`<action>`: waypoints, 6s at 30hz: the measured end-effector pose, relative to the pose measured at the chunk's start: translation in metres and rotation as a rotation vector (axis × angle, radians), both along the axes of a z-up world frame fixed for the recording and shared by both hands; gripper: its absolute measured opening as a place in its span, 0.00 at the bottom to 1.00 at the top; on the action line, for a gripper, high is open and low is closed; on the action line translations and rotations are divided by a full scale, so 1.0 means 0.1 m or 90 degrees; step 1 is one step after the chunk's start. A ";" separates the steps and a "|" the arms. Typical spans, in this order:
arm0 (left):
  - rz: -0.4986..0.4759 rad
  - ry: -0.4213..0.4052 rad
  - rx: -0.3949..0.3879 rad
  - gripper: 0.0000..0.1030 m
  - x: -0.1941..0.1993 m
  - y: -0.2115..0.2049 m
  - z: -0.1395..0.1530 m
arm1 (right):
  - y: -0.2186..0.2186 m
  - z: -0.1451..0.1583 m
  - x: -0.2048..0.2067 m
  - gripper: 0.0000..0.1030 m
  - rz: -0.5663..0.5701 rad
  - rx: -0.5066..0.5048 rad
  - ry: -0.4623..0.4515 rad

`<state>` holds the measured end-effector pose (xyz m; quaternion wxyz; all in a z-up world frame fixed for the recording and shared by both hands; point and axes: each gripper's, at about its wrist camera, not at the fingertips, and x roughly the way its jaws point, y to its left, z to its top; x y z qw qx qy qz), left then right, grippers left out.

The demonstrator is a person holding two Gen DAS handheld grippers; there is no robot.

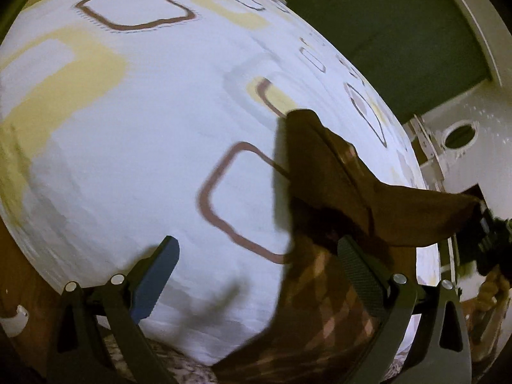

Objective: Fold small clothes

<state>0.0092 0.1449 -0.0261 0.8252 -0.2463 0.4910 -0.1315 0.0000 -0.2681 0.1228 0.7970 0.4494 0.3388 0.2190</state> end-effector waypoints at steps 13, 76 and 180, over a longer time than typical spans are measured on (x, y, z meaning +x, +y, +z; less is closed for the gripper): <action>-0.061 0.013 0.057 0.96 0.17 -0.62 -0.08 | -0.71 -1.30 -0.46 0.08 -0.071 0.046 0.125; -0.080 -0.010 0.126 0.96 0.44 -0.98 -0.21 | -1.14 -1.99 -0.13 0.36 -0.076 0.065 0.176; -0.350 0.086 0.073 0.43 -0.51 -0.84 -0.51 | -0.31 -2.00 -1.66 0.07 0.230 0.079 0.188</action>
